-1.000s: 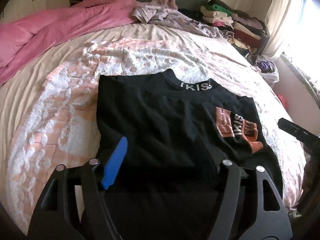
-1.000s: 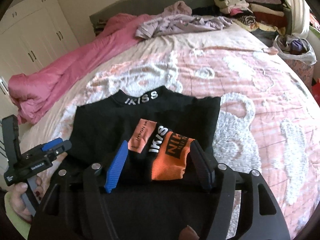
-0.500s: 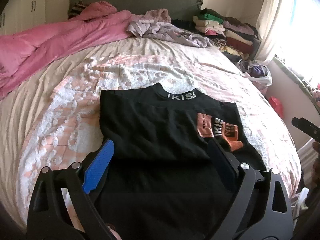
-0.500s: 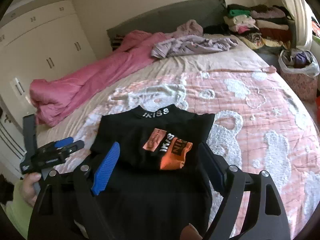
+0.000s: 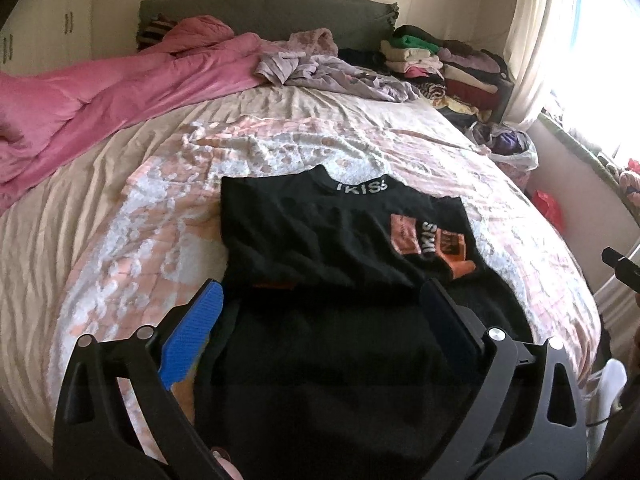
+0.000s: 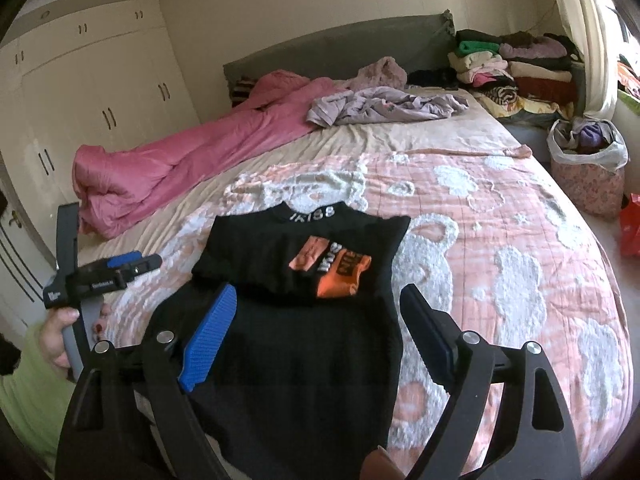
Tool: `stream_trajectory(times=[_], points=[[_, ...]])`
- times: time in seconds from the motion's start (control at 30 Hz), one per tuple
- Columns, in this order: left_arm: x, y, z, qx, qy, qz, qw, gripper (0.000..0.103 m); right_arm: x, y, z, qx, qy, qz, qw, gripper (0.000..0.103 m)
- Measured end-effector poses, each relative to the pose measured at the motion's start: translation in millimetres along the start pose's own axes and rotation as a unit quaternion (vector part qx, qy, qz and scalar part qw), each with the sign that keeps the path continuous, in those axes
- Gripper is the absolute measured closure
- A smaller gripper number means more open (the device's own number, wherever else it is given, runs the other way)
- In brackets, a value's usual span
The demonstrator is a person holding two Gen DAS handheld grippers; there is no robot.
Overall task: Fold small clothes
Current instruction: 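Grasp the shirt side edge with the left gripper and fold it inward, then grasp the black sweatshirt hem with both grippers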
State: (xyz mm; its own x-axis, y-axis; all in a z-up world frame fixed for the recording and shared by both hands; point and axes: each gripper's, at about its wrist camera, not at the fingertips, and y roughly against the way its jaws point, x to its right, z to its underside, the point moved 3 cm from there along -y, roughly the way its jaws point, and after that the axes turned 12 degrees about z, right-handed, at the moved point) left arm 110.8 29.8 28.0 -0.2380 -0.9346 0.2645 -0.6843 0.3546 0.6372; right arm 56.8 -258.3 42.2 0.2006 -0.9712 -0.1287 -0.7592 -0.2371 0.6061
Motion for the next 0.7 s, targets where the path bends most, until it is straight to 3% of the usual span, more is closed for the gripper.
stream_trajectory(times=[0.5, 0.7], points=[[-45, 16, 60, -0.042, 0.002, -0.033, 0.9986, 0.011, 3, -16, 61, -0.059, -0.007, 0.003, 0.998, 0.020], [-64, 20, 85, -0.064, 0.019, -0.031, 0.9973, 0.012, 5, -24, 81, -0.078, -0.006, 0.010, 0.997, 0.020]])
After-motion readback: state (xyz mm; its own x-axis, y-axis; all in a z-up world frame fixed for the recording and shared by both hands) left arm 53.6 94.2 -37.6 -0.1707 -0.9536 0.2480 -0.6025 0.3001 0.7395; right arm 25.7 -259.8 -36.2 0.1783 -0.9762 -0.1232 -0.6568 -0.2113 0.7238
